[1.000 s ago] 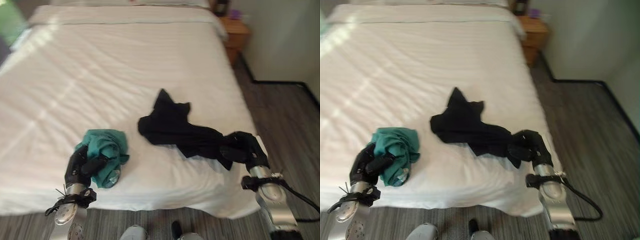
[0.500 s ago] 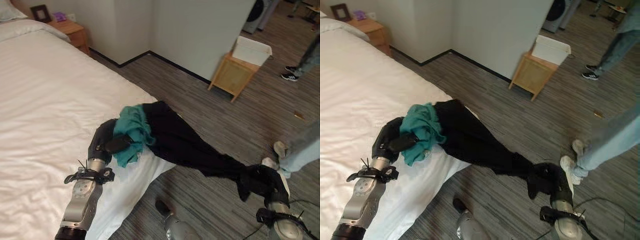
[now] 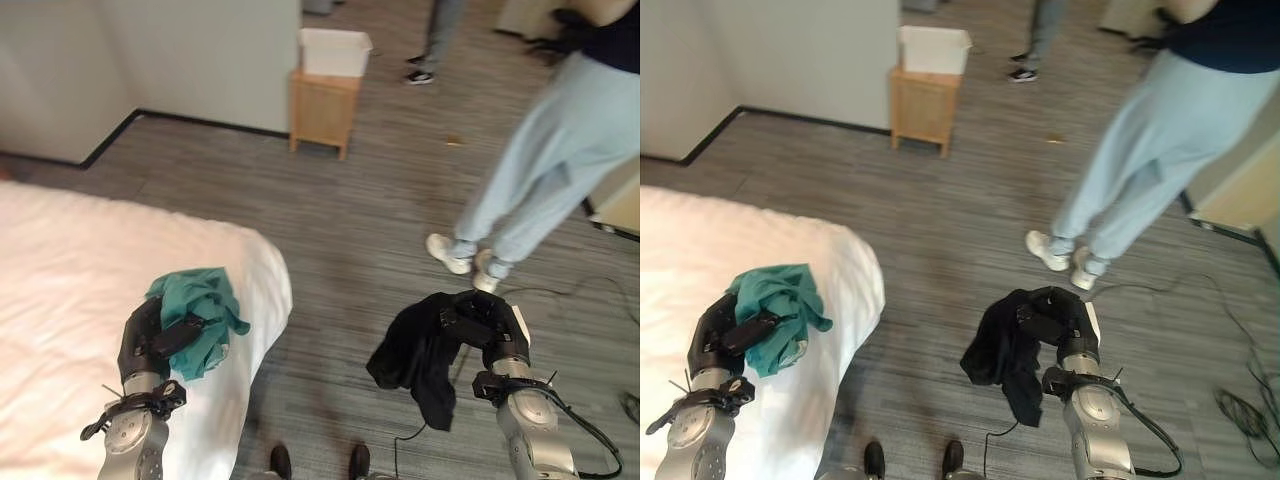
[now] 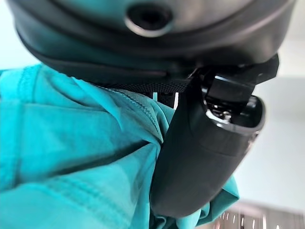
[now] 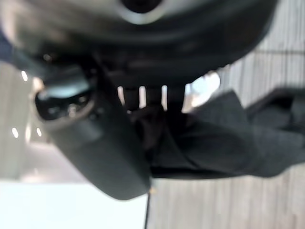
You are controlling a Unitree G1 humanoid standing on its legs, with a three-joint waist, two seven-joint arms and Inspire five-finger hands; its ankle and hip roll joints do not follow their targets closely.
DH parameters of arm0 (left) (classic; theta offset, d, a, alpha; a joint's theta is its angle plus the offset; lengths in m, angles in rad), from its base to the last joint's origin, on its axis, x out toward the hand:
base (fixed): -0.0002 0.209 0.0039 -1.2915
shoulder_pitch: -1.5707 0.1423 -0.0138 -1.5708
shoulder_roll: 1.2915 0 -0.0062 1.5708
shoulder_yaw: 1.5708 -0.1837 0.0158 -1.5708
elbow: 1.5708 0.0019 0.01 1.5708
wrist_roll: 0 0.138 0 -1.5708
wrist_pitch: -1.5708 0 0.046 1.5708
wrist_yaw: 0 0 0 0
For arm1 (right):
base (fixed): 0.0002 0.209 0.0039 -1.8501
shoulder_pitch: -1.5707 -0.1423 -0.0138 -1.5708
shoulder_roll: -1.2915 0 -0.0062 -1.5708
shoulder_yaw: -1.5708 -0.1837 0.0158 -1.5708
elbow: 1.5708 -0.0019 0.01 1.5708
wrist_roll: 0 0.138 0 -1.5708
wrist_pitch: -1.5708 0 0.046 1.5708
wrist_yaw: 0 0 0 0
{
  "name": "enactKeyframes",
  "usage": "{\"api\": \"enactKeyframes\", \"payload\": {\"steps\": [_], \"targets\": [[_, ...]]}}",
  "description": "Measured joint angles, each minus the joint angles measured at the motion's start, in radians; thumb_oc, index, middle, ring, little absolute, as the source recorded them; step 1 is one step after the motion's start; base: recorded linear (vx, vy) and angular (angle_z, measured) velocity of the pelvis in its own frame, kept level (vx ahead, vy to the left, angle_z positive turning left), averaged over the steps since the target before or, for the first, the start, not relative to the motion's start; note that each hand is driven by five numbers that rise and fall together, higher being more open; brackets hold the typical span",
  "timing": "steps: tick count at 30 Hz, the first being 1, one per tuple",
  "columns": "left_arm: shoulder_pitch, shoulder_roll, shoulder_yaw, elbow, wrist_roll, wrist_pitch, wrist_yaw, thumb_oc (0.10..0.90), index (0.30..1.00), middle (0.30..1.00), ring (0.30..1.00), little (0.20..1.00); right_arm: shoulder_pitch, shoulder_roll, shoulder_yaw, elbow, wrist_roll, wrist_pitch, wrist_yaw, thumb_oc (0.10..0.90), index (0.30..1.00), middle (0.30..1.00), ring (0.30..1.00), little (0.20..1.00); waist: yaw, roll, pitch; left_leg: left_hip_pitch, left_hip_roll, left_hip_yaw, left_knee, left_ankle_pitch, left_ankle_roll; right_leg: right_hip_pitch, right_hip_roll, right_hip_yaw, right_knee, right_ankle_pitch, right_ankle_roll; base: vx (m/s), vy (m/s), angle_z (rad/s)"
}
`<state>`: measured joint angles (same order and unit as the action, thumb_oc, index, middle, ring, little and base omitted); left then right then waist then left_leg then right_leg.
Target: Pick up bed clothes into laundry basket.
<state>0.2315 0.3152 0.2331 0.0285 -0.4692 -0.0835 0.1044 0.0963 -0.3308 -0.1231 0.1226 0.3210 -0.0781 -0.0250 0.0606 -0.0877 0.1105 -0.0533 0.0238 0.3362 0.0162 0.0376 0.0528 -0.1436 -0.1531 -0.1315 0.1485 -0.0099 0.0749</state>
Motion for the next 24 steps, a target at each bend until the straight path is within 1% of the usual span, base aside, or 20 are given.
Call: {"api": "enactKeyframes", "payload": {"steps": [1,2,3,4,5,6,7,8,9,10,11,12,13,14,15,17,18,20,22,24], "targets": [[-0.006,0.007,0.002,0.000,0.000,0.000,0.000,0.400,0.300,0.300,0.300,0.300,0.014,0.001,-0.003,0.000,0.012,0.000,0.000,0.400,0.300,0.300,0.300,0.300,-0.016,-0.010,0.001,-0.003,-0.002,-0.002,0.008,-0.011,-0.014,0.034,0.004,0.050,-0.006,-0.006,0.009,-0.10,-0.365,-0.10],[-0.008,0.018,0.002,0.000,0.000,0.000,0.000,0.400,0.300,0.300,0.300,0.300,0.024,-0.001,0.000,0.000,0.020,0.001,0.001,0.400,0.300,0.300,0.300,0.300,-0.024,-0.025,0.004,-0.008,-0.001,-0.004,0.037,-0.009,-0.019,0.067,0.006,0.054,-0.028,-0.006,0.007,-0.11,-0.270,-0.28],[-0.017,0.026,0.002,0.007,0.000,0.000,0.001,0.400,0.300,0.300,0.300,0.300,0.021,-0.006,0.003,0.011,0.036,0.001,0.000,0.400,0.300,0.300,0.300,0.300,-0.002,-0.035,0.025,-0.016,-0.005,-0.062,0.100,-0.022,-0.033,0.099,0.018,0.079,-0.079,-0.001,0.000,-0.07,-0.197,-0.55],[-0.020,0.025,-0.001,0.011,0.000,0.000,0.003,0.400,0.300,0.300,0.300,0.300,0.013,-0.011,0.007,0.030,0.054,0.002,0.001,0.400,0.300,0.300,0.300,0.300,0.012,-0.041,0.032,-0.039,-0.007,-0.189,0.156,-0.023,-0.038,0.099,0.019,0.114,-0.087,0.006,-0.009,-0.04,-0.144,-0.94],[-0.016,0.015,-0.017,0.011,0.000,0.000,0.009,0.400,0.300,0.300,0.300,0.300,0.014,-0.037,0.014,0.039,0.066,0.002,0.000,0.400,0.300,0.300,0.300,0.300,0.036,-0.032,0.036,-0.063,-0.015,-0.375,0.202,-0.038,-0.056,0.102,0.023,0.147,-0.098,0.019,-0.022,-0.01,-0.090,-1.03],[-0.014,0.006,-0.032,0.012,0.000,0.000,0.012,0.400,0.300,0.300,0.300,0.300,0.013,-0.073,0.019,0.039,0.076,0.002,0.001,0.400,0.300,0.300,0.300,0.300,0.051,-0.008,0.044,-0.064,-0.016,-0.465,0.205,-0.053,-0.081,0.103,0.032,0.165,-0.101,0.035,-0.014,0.01,-0.053,-0.92],[-0.012,-0.008,-0.036,0.009,0.000,0.000,0.012,0.400,0.300,0.300,0.300,0.300,0.012,-0.092,0.018,0.040,0.089,0.002,0.001,0.400,0.300,0.300,0.300,0.300,0.048,0.014,0.044,-0.058,-0.009,-0.526,0.205,-0.049,-0.105,0.097,0.048,0.188,-0.106,0.032,-0.008,0.03,-0.042,-0.65],[-0.012,-0.019,-0.036,0.006,-0.001,0.000,0.012,0.400,0.300,0.300,0.300,0.300,0.011,-0.091,0.015,0.039,0.100,0.002,0.000,0.400,0.300,0.300,0.300,0.300,0.036,0.028,0.045,-0.053,-0.009,-0.571,0.197,-0.062,-0.123,0.096,0.055,0.193,-0.113,0.034,-0.005,0.06,-0.029,-0.31],[-0.012,-0.022,-0.036,0.005,-0.001,0.000,0.013,0.400,0.300,0.300,0.300,0.300,0.014,-0.091,0.016,0.039,0.105,0.002,0.001,0.400,0.300,0.300,0.300,0.300,0.024,0.036,0.043,-0.044,-0.006,-0.592,0.179,-0.074,-0.128,0.094,0.058,0.199,-0.119,0.038,-0.004,0.06,0.015,-0.25],[-0.014,-0.029,-0.036,0.002,-0.002,0.000,0.011,0.400,0.300,0.300,0.300,0.300,0.013,-0.089,0.015,0.039,0.108,0.002,0.003,0.400,0.300,0.300,0.300,0.300,0.010,0.052,0.041,-0.020,0.005,-0.615,0.118,-0.104,-0.125,0.092,0.073,0.209,-0.133,0.053,0.008,0.03,0.070,-0.26],[-0.016,-0.029,-0.035,0.000,-0.003,0.000,0.011,0.400,0.300,0.300,0.300,0.300,0.016,-0.084,0.021,0.039,0.108,0.003,0.004,0.400,0.300,0.300,0.300,0.300,0.010,0.041,0.048,-0.007,0.005,-0.597,0.083,-0.091,-0.129,0.091,0.068,0.224,-0.143,0.059,0.008,0.02,0.096,-0.34],[-0.017,-0.023,-0.036,0.001,-0.004,0.000,0.011,0.400,0.300,0.300,0.300,0.300,0.023,-0.080,0.029,0.038,0.105,0.003,0.013,0.400,0.300,0.300,0.300,0.300,0.007,0.028,0.047,0.008,0.000,-0.582,0.041,-0.065,-0.117,0.097,0.055,0.221,-0.173,0.079,0.018,0.00,0.082,-0.23],[-0.019,-0.022,-0.038,0.001,-0.004,0.000,0.010,0.400,0.300,0.300,0.300,0.300,0.032,-0.072,0.028,0.037,0.102,0.002,0.018,0.400,0.300,0.300,0.300,0.300,0.000,0.019,0.045,0.016,-0.004,-0.586,0.009,-0.048,-0.114,0.104,0.046,0.220,-0.201,0.095,0.026,0.03,0.066,0.03],[-0.021,-0.020,-0.047,0.001,-0.003,0.000,0.010,0.400,0.300,0.300,0.300,0.300,0.038,-0.062,0.028,0.037,0.094,0.003,0.018,0.400,0.300,0.300,0.300,0.300,-0.012,0.016,0.047,0.023,-0.008,-0.597,-0.015,-0.029,-0.113,0.120,0.039,0.218,-0.230,0.105,0.023,0.02,0.051,0.24],[-0.021,-0.017,-0.053,0.001,-0.003,0.000,0.009,0.400,0.300,0.300,0.300,0.300,0.040,-0.053,0.029,0.037,0.090,0.003,0.018,0.400,0.300,0.300,0.300,0.300,-0.018,0.017,0.048,0.031,-0.010,-0.602,-0.031,-0.022,-0.114,0.127,0.037,0.217,-0.239,0.116,0.031,0.02,0.038,0.23],[-0.016,-0.016,-0.060,0.000,-0.003,0.000,0.009,0.400,0.300,0.300,0.300,0.300,0.041,-0.033,0.043,0.037,0.081,0.003,0.019,0.400,0.300,0.300,0.300,0.300,-0.014,0.024,0.051,0.053,-0.005,-0.600,-0.048,-0.015,-0.118,0.137,0.040,0.219,-0.240,0.119,0.030,0.03,0.029,0.02],[-0.005,-0.026,-0.072,0.000,-0.003,0.000,-0.008,0.400,0.300,0.300,0.300,0.300,0.011,-0.034,0.092,0.036,0.075,0.003,0.023,0.400,0.300,0.300,0.300,0.300,0.011,0.076,0.050,0.117,0.015,-0.595,-0.091,-0.008,-0.123,0.182,0.053,0.217,-0.240,0.108,0.034,0.07,-0.001,-0.05],[-0.045,-0.001,-0.099,0.089,0.120,0.006,-0.010,0.400,0.300,0.300,0.300,0.300,-0.014,-0.018,0.115,0.137,0.134,0.012,0.017,0.400,0.300,0.300,0.300,0.300,0.025,0.076,0.050,0.154,0.022,-0.593,-0.093,-0.009,-0.124,0.219,0.057,0.190,-0.239,0.109,0.035,0.09,-0.033,0.04],[-0.064,0.006,-0.136,0.153,0.151,0.025,-0.013,0.400,0.300,0.300,0.300,0.300,-0.010,-0.009,0.148,0.206,0.145,0.045,0.017,0.400,0.300,0.300,0.300,0.300,0.038,0.075,0.047,0.181,0.028,-0.596,-0.097,-0.015,-0.128,0.249,0.061,0.162,-0.239,0.102,0.036,0.07,-0.022,0.11],[-0.043,0.006,-0.153,0.161,0.156,0.046,-0.029,0.400,0.300,0.300,0.300,0.300,-0.006,0.010,0.164,0.253,0.153,0.056,0.017,0.400,0.300,0.300,0.300,0.300,0.042,0.073,0.048,0.179,0.029,-0.605,-0.103,-0.012,-0.132,0.248,0.062,0.152,-0.239,0.098,0.031,0.05,-0.028,0.13]]}}
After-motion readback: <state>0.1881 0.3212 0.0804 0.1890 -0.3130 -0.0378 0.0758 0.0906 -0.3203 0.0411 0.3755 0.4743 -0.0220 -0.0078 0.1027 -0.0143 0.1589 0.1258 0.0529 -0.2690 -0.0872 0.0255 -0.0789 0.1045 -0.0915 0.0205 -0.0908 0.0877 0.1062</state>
